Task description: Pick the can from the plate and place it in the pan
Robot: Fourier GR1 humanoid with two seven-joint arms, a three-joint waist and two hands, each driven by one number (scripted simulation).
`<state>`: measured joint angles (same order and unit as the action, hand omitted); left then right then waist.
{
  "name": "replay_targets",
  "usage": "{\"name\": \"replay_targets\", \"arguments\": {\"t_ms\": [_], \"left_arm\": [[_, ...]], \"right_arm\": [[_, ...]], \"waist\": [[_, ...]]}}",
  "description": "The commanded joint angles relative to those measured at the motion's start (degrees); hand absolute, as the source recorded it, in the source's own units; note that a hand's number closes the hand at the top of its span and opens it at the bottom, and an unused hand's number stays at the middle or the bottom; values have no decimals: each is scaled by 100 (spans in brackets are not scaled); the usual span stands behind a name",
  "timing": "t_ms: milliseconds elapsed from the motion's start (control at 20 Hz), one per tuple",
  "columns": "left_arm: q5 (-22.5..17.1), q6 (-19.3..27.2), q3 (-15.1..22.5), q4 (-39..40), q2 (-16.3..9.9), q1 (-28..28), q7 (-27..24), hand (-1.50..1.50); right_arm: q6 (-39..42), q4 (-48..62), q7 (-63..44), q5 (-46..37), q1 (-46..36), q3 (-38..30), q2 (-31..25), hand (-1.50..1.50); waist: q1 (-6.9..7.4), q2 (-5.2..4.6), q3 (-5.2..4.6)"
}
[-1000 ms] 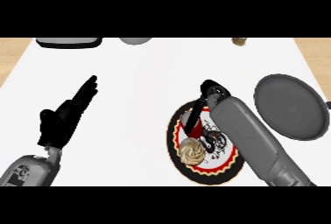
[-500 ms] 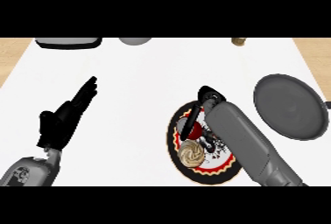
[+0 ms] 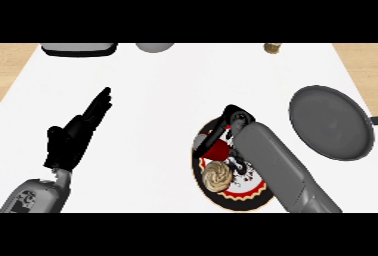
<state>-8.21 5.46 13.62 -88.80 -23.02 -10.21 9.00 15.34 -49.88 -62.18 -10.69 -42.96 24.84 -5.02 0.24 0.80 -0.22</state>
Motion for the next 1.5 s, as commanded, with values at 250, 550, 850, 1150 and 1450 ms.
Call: {"name": "replay_targets", "arguments": {"t_ms": [250, 550, 850, 1150, 1450], "left_arm": [[212, -94, -54, -374, 70, 94, 170, 0], [39, -287, -311, -348, 68, 249, 180, 0], [139, -88, -271, -109, 156, 516, 112, 0], [35, -26, -557, -83, 25, 634, 172, 0], [94, -27, -626, -230, -61, 737, 52, 0]], "right_arm": [[218, -63, -670, -232, 142, 89, 233, 150], [43, -456, -741, -764, -113, 131, -39, 150], [-260, -2946, 1602, -1659, 935, 1680, -590, 150], [-1056, -5047, 2305, -2629, 968, 1871, -1671, 150], [-1960, -7223, 2518, -3124, 2513, 1709, -2855, 150]], "waist": [[-1, -69, 21], [-8, -62, 20], [-480, 228, 29], [-782, 324, 43], [-764, 130, 47]]}}
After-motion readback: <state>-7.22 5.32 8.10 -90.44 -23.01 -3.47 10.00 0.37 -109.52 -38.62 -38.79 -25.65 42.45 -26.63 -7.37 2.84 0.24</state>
